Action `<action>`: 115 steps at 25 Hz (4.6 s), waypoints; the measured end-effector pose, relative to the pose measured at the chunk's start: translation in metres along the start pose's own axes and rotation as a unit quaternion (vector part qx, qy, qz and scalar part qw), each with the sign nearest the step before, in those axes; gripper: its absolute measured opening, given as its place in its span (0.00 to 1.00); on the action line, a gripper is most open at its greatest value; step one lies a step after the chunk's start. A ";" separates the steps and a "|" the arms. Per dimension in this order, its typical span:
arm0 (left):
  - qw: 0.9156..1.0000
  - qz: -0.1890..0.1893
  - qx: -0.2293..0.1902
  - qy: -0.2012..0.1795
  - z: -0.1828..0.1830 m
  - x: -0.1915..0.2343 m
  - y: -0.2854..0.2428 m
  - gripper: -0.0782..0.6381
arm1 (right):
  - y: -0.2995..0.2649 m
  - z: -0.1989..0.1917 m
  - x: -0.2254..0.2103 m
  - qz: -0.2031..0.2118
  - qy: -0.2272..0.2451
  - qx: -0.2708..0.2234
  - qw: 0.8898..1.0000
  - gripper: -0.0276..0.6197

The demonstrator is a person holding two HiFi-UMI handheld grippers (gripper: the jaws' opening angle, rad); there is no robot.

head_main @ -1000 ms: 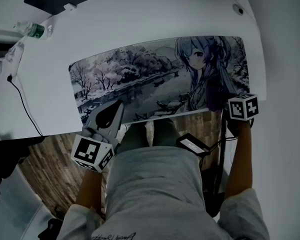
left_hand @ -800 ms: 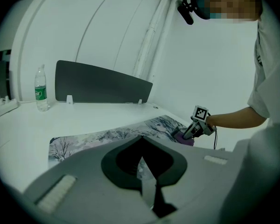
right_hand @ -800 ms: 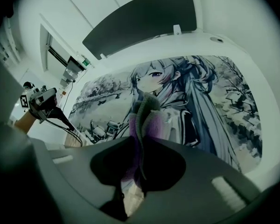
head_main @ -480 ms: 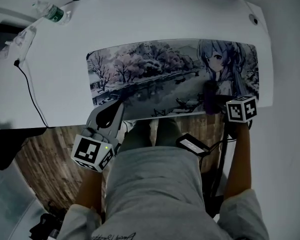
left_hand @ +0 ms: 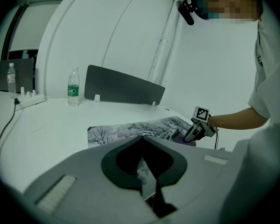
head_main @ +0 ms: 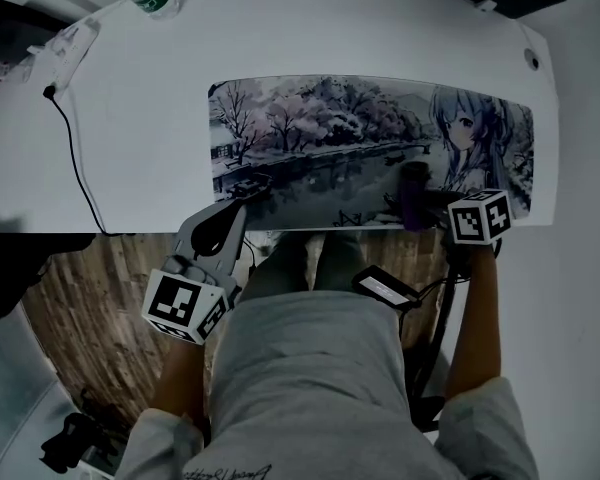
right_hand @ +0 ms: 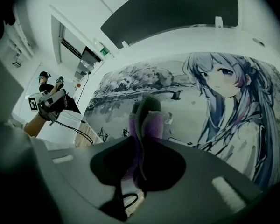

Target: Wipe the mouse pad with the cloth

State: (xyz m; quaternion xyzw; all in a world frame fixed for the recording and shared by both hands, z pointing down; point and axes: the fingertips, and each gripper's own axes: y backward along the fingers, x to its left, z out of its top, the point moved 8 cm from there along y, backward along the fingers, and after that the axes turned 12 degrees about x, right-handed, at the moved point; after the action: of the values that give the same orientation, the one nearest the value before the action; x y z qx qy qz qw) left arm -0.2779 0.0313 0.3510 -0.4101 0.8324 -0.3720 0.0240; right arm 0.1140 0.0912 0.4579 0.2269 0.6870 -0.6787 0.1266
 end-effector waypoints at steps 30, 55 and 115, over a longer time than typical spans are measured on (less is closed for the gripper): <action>0.996 0.061 -0.027 0.051 -0.055 0.067 0.081 0.13 | -0.094 0.072 0.157 0.063 0.125 0.035 0.990 0.15; 0.987 0.113 -0.043 0.104 -0.098 0.094 0.133 0.13 | -0.156 0.108 0.262 0.050 0.250 0.076 0.964 0.15; 0.993 0.063 -0.100 -0.006 0.046 -0.081 0.052 0.13 | 0.086 0.034 0.189 0.009 0.264 -0.202 0.943 0.15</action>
State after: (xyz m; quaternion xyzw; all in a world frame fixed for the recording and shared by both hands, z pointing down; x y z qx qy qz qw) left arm -0.2427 0.0808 0.2625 -0.3592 0.8896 -0.2817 0.0116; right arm -0.0126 0.0821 0.2895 0.3734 0.8166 -0.4400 -0.0099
